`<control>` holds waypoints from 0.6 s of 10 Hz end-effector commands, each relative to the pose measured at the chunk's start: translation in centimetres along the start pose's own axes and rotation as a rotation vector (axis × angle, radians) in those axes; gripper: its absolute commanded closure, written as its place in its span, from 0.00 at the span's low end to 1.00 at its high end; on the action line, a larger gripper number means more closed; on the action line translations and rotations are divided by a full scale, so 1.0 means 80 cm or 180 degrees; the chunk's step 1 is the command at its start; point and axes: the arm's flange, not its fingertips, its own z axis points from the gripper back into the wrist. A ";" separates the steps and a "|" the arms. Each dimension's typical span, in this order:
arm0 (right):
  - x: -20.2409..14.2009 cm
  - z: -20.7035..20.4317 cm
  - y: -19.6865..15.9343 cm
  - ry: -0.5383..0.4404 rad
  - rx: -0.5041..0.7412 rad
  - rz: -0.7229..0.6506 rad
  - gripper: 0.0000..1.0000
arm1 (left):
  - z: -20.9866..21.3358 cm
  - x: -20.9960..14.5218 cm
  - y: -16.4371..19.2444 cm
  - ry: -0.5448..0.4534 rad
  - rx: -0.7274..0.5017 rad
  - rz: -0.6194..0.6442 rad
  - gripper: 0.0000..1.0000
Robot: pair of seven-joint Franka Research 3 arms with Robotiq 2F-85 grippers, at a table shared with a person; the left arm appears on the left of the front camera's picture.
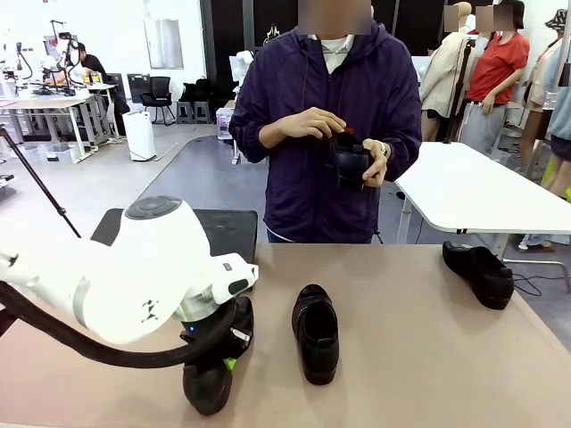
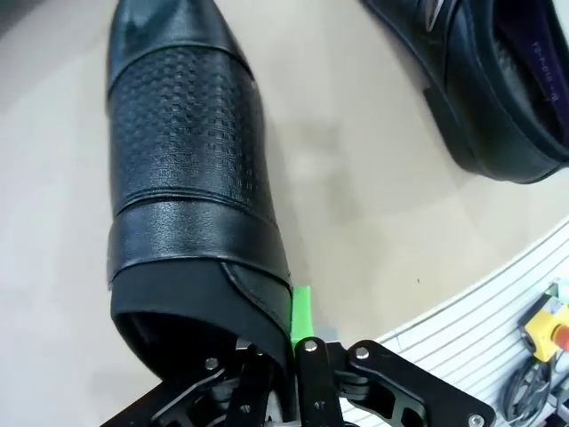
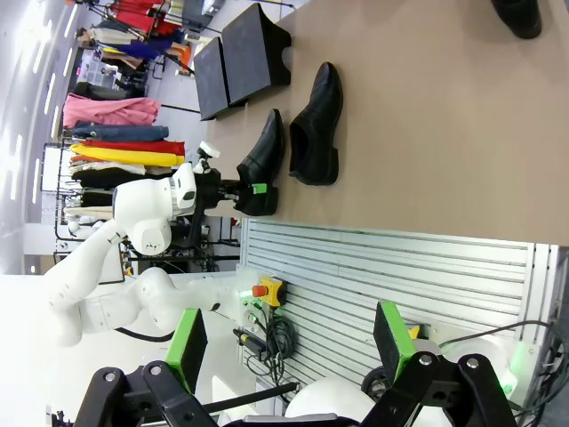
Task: Organize the shoes by placing them on the stand.
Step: Place the Shoe from the middle of the table onto the Shoes Stand.
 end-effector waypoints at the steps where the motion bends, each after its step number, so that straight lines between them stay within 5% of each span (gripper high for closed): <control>1: 0.002 0.003 0.003 -0.0030 0.0081 0.0082 0.00 | 0.070 -0.027 0.021 -0.0102 0.0113 0.0007 1.00; 4: 0.002 0.003 0.003 -0.0030 0.0081 0.0082 0.00 | 0.222 -0.103 0.071 -0.0620 0.0408 0.0039 1.00; 6: 0.002 0.003 0.003 -0.0030 0.0081 0.0082 0.00 | 0.266 -0.156 0.109 -0.1031 0.0885 0.0333 1.00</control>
